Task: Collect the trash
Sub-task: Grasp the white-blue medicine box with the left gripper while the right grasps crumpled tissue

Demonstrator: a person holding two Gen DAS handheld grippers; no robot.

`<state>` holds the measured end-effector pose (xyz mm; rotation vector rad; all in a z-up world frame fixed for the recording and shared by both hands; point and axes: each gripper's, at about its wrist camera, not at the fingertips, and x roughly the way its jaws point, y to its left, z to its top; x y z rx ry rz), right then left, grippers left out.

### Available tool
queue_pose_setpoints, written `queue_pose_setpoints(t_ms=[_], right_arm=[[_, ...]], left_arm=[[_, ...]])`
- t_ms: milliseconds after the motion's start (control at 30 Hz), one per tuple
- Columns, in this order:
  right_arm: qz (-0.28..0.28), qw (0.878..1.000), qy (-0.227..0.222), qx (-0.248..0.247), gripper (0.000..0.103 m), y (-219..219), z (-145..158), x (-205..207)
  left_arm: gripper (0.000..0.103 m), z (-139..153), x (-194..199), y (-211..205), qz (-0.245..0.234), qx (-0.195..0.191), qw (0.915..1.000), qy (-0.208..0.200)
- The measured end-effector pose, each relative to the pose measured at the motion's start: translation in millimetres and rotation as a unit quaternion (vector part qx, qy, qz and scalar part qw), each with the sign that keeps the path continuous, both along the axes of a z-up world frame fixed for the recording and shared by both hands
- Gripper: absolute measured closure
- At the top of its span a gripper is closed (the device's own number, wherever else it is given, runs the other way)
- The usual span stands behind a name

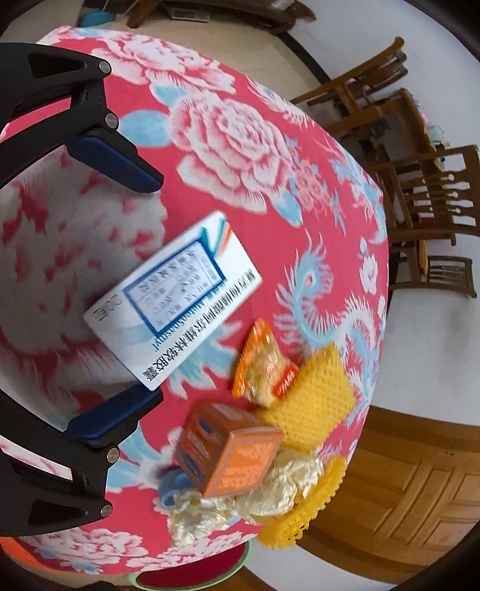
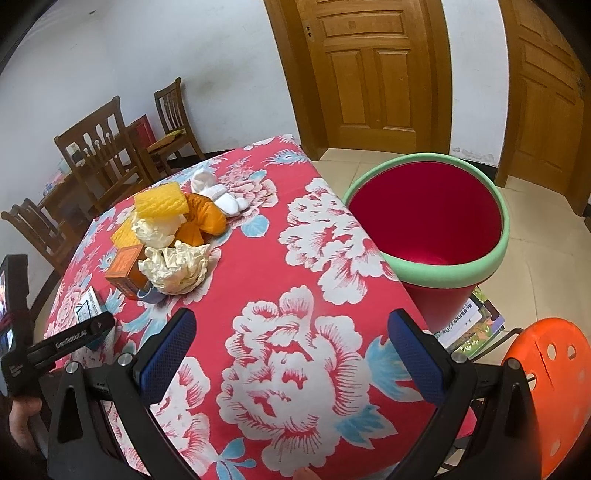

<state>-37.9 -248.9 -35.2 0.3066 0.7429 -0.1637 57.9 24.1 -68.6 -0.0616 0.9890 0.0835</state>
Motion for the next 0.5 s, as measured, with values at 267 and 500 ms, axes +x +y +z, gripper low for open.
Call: queue_pose_setpoints(t_ms=[267, 500], right_arm=[[0.032, 0.999, 0.005, -0.002, 0.001, 14.1, 3.0, 10.4], [0.067, 0.998, 0.012, 0.003, 0.001, 30.7, 6.0, 28.2]], left_arm=[[0.000, 5.9, -13.0, 30.4, 0.003, -0.006, 0.9999, -0.008], [0.000, 13.3, -4.1, 32.7, -0.005, -0.018, 0.9993, -0.031]])
